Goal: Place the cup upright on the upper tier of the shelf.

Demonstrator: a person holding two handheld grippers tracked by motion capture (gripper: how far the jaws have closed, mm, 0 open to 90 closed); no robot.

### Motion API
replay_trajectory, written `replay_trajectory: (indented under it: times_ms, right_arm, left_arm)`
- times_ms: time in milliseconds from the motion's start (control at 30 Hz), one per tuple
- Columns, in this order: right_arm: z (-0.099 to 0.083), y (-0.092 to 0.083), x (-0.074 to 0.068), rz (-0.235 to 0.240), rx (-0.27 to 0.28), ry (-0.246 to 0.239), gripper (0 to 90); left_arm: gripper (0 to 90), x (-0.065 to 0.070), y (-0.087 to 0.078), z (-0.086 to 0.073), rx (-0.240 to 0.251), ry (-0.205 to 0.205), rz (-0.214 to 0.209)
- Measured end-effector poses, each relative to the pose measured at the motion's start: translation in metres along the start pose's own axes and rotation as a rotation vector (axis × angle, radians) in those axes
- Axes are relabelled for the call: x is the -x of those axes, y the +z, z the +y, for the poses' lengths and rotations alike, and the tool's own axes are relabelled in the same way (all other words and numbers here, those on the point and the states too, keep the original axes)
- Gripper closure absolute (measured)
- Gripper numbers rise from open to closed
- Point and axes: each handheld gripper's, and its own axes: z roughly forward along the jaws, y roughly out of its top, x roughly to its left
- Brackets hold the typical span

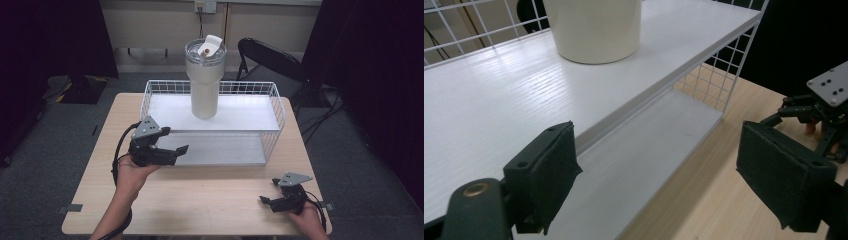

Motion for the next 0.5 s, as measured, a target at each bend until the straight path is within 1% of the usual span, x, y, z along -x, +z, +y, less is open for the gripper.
replay_trajectory:
  times_ms: [67, 167, 400, 467, 500]
  right_arm:
    - [0.0, 0.0, 0.0, 0.0, 0.0, 0.0, 15.5]
    - [0.0, 0.0, 0.0, 0.0, 0.0, 0.0, 15.5]
    - [0.0, 0.0, 0.0, 0.0, 0.0, 0.0, 15.5]
    - [0.0, 0.0, 0.0, 0.0, 0.0, 0.0, 15.5]
    - [0.0, 0.0, 0.0, 0.0, 0.0, 0.001, 15.5]
  left_arm:
    - [16.1, 0.001, -0.001, -0.002, -0.006, 0.003, -0.006]
    - [16.1, 0.002, -0.002, -0.005, -0.002, 0.0, -0.009]
    - [16.1, 0.005, -0.004, -0.017, -0.011, -0.005, -0.009]
    - [16.1, 0.005, -0.005, -0.021, -0.018, -0.001, -0.001]
    - [16.2, 0.005, -0.006, -0.023, -0.018, -0.008, 0.0]
